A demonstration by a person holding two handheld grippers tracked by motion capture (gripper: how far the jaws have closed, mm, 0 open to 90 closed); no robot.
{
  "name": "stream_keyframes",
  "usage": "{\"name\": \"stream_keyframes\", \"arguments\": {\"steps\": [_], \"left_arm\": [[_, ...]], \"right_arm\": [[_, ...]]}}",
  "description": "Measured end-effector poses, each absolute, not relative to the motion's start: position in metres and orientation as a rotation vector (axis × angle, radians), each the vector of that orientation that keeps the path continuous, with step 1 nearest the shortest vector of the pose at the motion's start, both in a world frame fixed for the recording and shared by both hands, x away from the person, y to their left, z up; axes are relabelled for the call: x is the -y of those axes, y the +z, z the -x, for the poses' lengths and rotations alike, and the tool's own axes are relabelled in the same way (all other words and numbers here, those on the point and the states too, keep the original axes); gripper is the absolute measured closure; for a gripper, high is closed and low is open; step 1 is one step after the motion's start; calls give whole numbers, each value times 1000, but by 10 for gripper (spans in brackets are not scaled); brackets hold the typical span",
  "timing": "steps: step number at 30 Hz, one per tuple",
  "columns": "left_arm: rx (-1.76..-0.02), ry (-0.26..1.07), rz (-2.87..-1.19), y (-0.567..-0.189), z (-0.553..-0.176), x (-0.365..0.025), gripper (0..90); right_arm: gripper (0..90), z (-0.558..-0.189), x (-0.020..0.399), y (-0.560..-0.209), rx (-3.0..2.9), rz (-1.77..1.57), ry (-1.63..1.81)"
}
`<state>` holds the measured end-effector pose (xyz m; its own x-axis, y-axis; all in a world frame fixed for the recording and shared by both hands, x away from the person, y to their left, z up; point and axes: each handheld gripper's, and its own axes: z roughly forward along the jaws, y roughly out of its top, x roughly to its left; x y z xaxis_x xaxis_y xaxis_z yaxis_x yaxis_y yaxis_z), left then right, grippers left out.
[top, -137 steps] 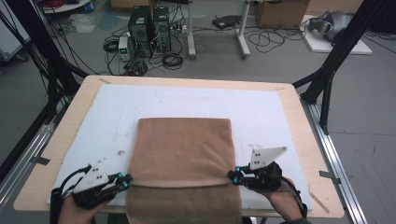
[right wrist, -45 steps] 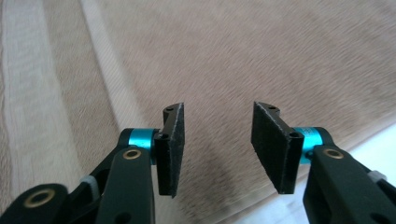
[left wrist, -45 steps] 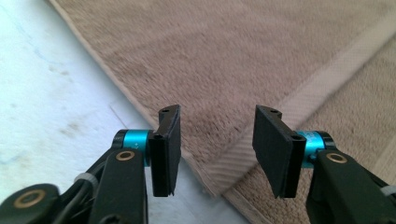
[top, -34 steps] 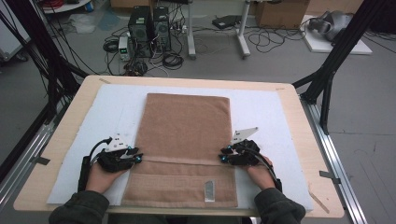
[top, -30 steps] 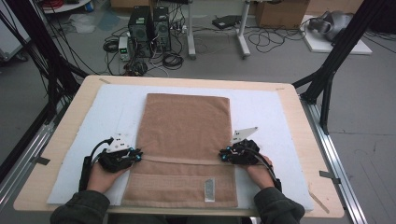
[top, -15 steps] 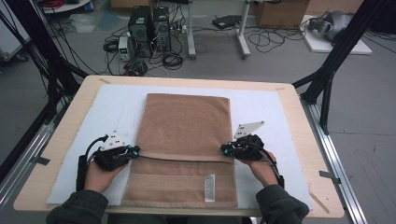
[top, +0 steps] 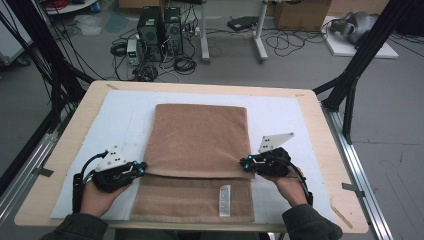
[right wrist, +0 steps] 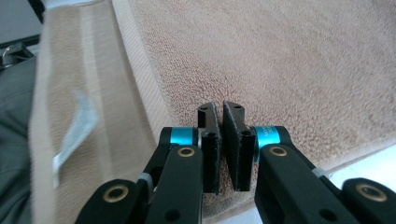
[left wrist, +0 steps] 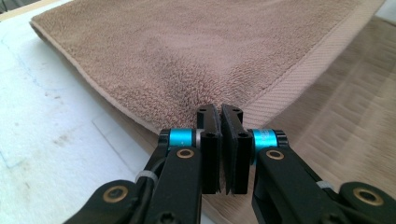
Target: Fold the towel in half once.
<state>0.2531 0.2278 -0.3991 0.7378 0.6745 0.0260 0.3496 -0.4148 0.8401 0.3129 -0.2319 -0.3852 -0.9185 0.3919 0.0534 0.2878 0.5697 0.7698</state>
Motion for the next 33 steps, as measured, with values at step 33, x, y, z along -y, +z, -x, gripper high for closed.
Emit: {"name": "stream_keyframes", "arguments": {"steps": [33], "left_arm": [[-653, 324, -2156, -446, -205, -221, 865]], "right_arm": [[849, -250, 217, -441, -2842, -411, 1232]]}}
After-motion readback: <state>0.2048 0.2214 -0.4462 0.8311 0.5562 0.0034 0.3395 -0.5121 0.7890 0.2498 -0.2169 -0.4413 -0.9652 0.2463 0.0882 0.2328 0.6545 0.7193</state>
